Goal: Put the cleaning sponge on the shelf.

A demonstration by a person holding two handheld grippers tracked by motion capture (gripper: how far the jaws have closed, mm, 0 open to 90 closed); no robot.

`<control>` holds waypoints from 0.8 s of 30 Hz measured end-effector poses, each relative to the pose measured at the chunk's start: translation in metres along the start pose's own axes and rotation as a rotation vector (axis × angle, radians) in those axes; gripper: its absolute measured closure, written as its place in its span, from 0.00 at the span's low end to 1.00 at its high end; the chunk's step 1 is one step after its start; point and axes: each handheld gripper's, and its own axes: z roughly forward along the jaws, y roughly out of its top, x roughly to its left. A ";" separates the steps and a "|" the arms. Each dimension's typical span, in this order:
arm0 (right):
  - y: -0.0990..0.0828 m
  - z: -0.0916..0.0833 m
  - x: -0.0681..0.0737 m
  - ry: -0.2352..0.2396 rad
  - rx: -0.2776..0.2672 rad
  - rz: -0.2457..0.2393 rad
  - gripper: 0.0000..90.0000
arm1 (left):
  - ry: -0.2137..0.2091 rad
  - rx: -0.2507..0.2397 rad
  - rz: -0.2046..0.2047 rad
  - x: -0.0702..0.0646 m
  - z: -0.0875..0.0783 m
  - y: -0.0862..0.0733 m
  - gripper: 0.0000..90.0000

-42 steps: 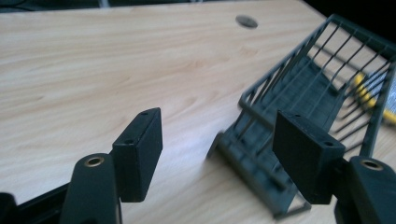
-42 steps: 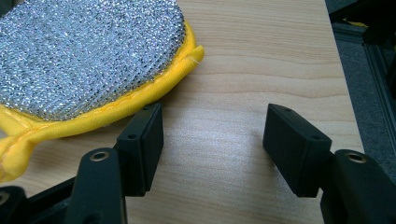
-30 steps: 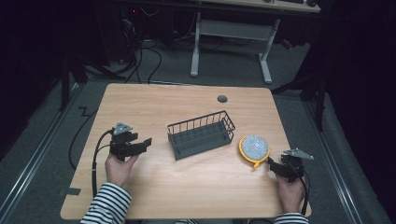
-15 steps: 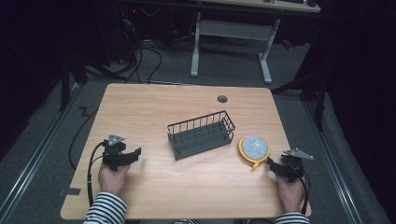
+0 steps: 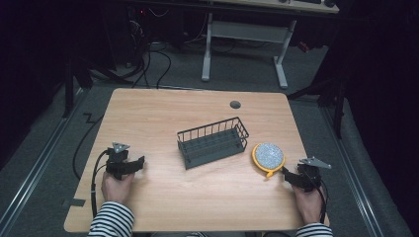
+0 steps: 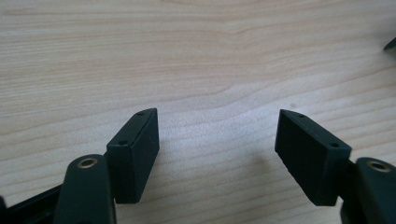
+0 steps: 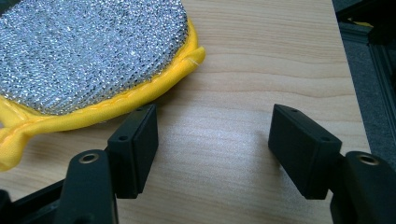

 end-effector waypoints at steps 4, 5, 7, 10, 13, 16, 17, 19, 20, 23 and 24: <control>0.001 -0.003 -0.002 0.011 0.026 0.007 0.41 | 0.018 -0.043 0.032 -0.002 0.003 -0.007 0.32; 0.002 -0.006 -0.005 0.018 0.048 0.023 0.46 | 0.019 -0.044 0.030 -0.003 0.003 -0.008 0.32; 0.003 -0.008 -0.007 0.022 0.058 0.025 0.46 | 0.020 -0.044 0.029 -0.003 0.003 -0.008 0.32; 0.005 -0.014 -0.011 0.029 0.064 0.068 0.45 | 0.021 -0.043 0.029 -0.003 0.003 -0.008 0.32; 0.010 -0.021 -0.011 0.046 0.043 0.071 0.45 | 0.019 -0.042 0.030 -0.003 0.003 -0.008 0.31; 0.019 -0.025 -0.010 0.065 0.043 0.060 0.43 | 0.018 -0.044 0.029 -0.003 0.003 -0.008 0.31; 0.025 -0.026 -0.008 0.085 0.041 0.056 0.41 | 0.016 -0.042 0.029 -0.003 0.002 -0.008 0.31; 0.028 -0.027 -0.007 0.097 0.038 0.056 0.40 | 0.016 -0.046 0.026 -0.003 0.002 -0.008 0.31; 0.031 -0.026 -0.006 0.116 0.034 0.059 0.39 | 0.015 -0.045 0.027 -0.002 0.002 -0.008 0.31; 0.045 -0.018 -0.003 0.161 0.061 0.060 0.38 | 0.011 -0.044 0.022 -0.002 0.002 -0.008 0.32; 0.045 -0.018 -0.003 0.161 0.061 0.060 0.38 | 0.010 -0.045 0.021 -0.002 0.002 -0.008 0.32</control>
